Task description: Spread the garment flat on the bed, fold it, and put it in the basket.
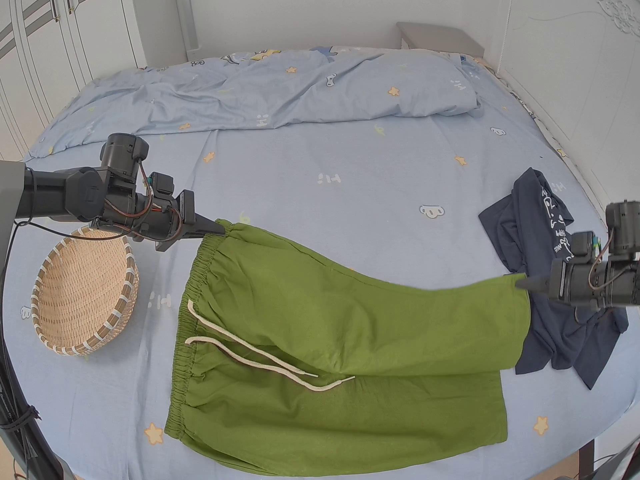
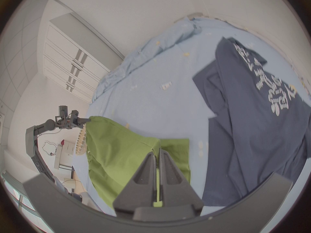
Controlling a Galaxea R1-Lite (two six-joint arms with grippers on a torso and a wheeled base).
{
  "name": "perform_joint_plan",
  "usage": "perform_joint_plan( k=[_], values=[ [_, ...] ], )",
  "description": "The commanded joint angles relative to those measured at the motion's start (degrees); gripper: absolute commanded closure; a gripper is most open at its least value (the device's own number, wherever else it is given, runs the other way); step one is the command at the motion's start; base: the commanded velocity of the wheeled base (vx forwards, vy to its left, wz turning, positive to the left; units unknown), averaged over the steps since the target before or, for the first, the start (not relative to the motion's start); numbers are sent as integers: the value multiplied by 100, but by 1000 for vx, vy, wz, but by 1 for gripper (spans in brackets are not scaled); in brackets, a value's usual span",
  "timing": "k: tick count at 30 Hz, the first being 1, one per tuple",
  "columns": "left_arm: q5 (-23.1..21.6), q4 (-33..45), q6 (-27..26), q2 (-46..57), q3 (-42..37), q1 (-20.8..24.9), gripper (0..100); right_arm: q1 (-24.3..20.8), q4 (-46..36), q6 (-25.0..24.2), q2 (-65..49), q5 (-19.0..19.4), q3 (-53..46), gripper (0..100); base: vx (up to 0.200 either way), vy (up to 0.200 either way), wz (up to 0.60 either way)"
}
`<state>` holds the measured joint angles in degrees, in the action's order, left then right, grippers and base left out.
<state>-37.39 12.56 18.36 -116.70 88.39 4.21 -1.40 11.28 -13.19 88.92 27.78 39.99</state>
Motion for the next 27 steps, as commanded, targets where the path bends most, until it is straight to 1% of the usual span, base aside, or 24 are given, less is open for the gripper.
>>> perform_joint_plan(
  k=[1,2,3,8,9,10,16,21,22,23,27],
  values=[
    [-14,-16,10,323,-15,-289,100,-238,-635,-8,178,-18,1354,100,0,0,0],
    [-14,-25,10,323,-15,-306,100,-264,-679,-17,231,-27,1459,100,0,0,0],
    [-14,-34,-8,323,-6,-341,100,-317,-802,-17,407,-71,1811,100,0,0,0],
    [-5,-306,19,315,-33,-403,100,-387,-855,27,926,-142,2751,100,0,0,0],
    [-5,-324,19,315,-50,-403,100,-405,-864,27,961,-142,2804,100,0,0,0],
    [-5,-386,19,297,-50,-421,100,-457,-908,18,1128,-142,3085,100,0,0,0],
    [4,-649,-8,262,20,-544,100,-545,-969,18,1734,-194,4043,100,0,0,0],
    [4,-922,1,253,29,-693,100,-642,-1216,45,2297,-282,4949,100,0,0,0],
    [4,-922,1,253,29,-693,100,-642,-1216,45,2297,-282,4949,100,0,0,0],
    [4,-983,1,235,20,-702,100,-668,-1242,62,2490,-370,5274,100,0,0,0],
    [12,-1080,1,130,20,-702,100,-739,-1224,53,2771,-458,5757,100,0,0,0]
  ],
)
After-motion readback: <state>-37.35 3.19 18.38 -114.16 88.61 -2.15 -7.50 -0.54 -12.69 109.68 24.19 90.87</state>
